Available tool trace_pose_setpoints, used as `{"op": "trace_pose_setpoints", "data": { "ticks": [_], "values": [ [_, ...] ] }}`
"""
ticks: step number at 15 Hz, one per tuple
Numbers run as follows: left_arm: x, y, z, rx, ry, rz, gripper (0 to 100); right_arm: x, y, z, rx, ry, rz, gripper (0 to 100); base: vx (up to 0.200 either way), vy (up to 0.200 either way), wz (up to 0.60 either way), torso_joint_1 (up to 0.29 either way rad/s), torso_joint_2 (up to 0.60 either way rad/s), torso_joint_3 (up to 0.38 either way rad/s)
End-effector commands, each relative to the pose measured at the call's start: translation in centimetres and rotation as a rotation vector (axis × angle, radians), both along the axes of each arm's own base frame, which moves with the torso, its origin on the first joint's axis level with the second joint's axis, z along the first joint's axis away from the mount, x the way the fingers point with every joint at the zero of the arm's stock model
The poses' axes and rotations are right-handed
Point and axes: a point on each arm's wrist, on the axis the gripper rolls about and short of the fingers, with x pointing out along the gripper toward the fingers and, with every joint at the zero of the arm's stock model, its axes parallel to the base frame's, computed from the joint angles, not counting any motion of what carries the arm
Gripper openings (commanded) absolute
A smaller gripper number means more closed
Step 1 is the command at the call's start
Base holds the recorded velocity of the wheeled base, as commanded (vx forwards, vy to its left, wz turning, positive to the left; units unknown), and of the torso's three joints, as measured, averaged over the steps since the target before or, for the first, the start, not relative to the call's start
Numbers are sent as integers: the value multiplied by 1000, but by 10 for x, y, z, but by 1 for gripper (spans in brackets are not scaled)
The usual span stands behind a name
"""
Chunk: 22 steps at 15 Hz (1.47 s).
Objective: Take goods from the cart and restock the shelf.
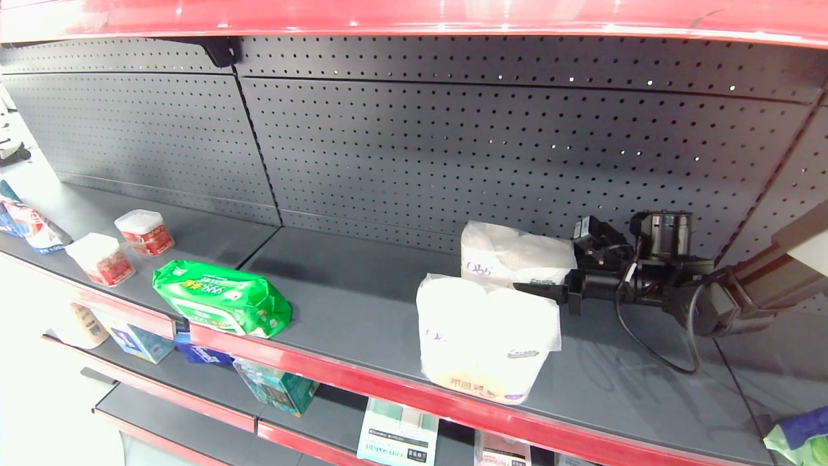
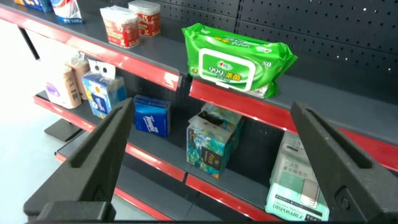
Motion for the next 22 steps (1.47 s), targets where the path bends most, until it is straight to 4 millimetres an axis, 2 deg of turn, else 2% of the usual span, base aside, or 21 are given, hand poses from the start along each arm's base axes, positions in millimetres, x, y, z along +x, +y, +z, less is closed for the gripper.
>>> {"op": "trace_pose_setpoints", "data": {
  "ticks": [1, 10, 15, 22],
  "values": [
    [0, 0, 0, 0, 0, 1, 100, -1, -1, 5, 2, -16, 3, 0, 0, 0, 0, 0, 0, 0],
    [0, 0, 0, 0, 0, 1, 100, -5, 3, 9, 33, -19, 83, 0, 0, 0, 0, 0, 0, 0],
    [0, 0, 0, 0, 0, 1, 100, 0, -8, 5, 50, -7, 81, 0, 0, 0, 0, 0, 0, 0],
    [0, 0, 0, 0, -1, 1, 100, 1, -12, 3, 69, -1, 116, 0, 0, 0, 0, 0, 0, 0]
  ]
}}
